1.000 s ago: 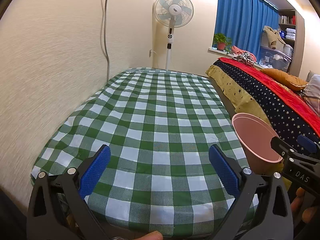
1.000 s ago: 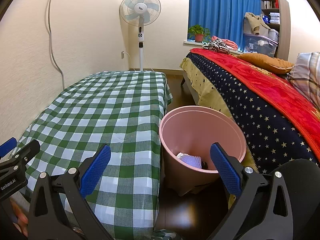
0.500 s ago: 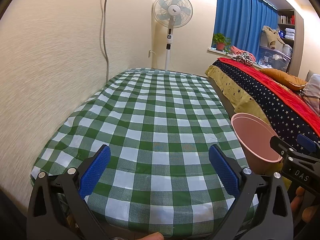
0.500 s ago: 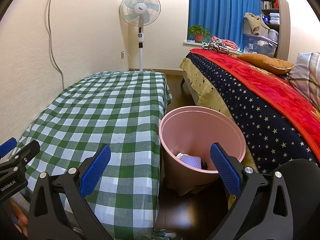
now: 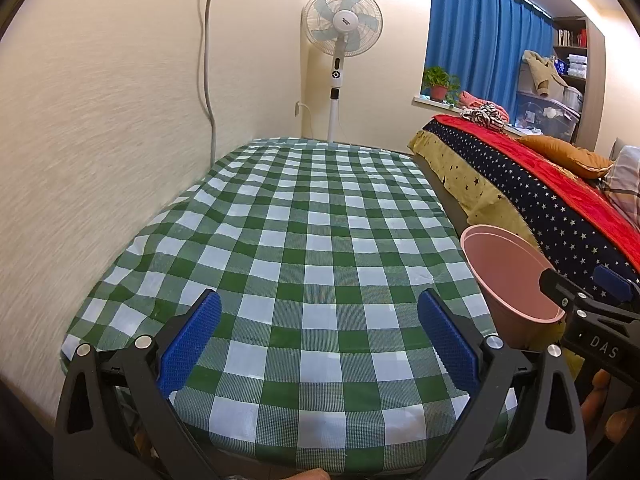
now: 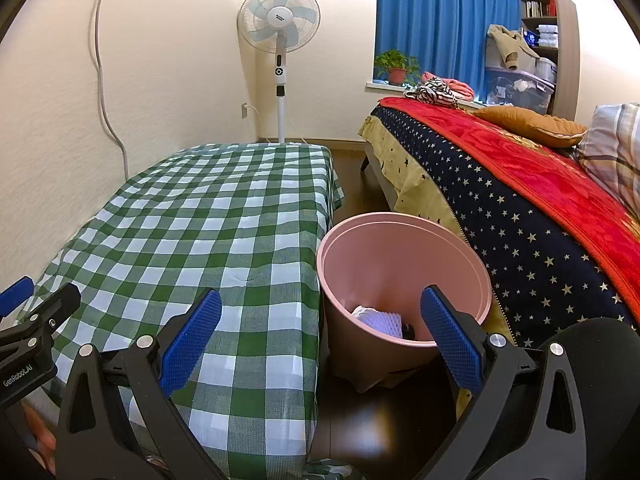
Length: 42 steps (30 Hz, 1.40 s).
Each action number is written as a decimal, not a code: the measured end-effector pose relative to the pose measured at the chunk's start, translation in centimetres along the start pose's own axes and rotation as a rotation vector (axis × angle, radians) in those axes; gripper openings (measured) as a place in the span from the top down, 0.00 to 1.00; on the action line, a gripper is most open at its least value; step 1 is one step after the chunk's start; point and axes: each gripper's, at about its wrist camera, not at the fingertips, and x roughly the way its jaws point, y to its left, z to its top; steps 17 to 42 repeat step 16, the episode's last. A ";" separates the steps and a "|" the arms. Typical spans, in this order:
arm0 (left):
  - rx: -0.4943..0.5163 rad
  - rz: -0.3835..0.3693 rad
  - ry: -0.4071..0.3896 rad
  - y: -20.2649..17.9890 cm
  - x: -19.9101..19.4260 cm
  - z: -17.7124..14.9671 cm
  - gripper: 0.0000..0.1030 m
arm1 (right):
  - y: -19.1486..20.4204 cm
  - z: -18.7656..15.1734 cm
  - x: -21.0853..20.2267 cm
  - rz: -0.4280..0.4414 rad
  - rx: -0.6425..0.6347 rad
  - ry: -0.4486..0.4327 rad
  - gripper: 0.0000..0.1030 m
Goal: Collect trash
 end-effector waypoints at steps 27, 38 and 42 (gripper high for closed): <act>-0.001 0.007 0.003 0.0 0.7 0.1 0.08 | 0.0 0.0 0.3 0.007 0.003 0.011 0.05; -0.001 0.007 0.003 0.0 0.7 0.1 0.08 | 0.0 0.0 0.3 0.007 0.003 0.011 0.05; -0.001 0.007 0.003 0.0 0.7 0.1 0.08 | 0.0 0.0 0.3 0.007 0.003 0.011 0.05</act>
